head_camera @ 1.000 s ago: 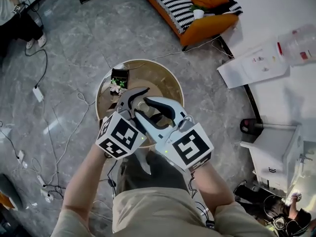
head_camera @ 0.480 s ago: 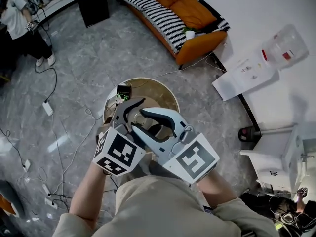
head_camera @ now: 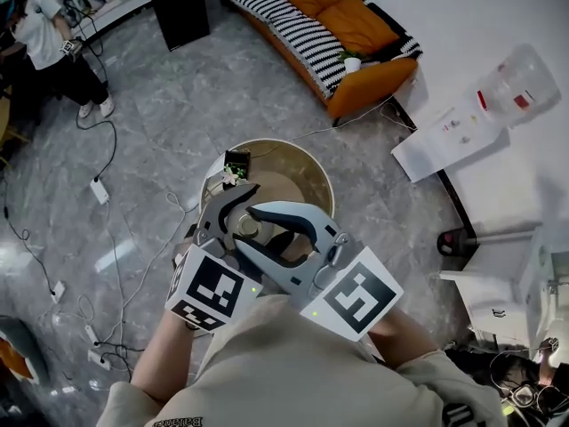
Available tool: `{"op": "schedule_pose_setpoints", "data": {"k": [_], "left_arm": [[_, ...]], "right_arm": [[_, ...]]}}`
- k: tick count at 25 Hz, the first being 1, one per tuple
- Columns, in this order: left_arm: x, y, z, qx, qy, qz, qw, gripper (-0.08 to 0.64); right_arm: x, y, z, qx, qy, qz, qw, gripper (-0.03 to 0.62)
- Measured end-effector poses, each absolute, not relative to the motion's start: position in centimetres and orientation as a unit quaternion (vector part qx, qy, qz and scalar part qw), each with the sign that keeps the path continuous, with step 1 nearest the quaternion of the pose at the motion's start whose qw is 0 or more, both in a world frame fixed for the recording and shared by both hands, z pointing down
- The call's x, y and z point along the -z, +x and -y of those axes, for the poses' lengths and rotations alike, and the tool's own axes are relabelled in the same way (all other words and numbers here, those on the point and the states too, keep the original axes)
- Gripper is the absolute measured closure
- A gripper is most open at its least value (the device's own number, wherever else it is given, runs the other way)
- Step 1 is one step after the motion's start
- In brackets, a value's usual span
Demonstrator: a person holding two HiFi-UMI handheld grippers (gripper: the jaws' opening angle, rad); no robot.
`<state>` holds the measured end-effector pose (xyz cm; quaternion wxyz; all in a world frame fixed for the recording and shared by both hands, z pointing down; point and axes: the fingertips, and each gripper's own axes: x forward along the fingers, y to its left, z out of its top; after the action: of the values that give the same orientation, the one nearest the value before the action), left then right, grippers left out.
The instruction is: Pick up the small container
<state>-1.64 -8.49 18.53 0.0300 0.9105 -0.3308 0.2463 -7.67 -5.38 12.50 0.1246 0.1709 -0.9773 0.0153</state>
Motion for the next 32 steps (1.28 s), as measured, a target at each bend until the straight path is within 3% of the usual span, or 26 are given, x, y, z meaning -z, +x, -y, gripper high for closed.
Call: {"op": "schedule_pose_setpoints", "data": {"k": [12,32], "left_arm": [[-21.3,-2.2,8.5,-0.256,0.903,0.340,0.062,0.221],[-20.1,-1.6,9.1,-0.262,0.903,0.337,0.048,0.221]], "right_arm": [[-15.1,-8.2,5.5,-0.044,0.145,0.978,0.143,0.479],[-13.8,-7.6,6.0,-0.035,0.153,0.980,0.126,0.479]]}}
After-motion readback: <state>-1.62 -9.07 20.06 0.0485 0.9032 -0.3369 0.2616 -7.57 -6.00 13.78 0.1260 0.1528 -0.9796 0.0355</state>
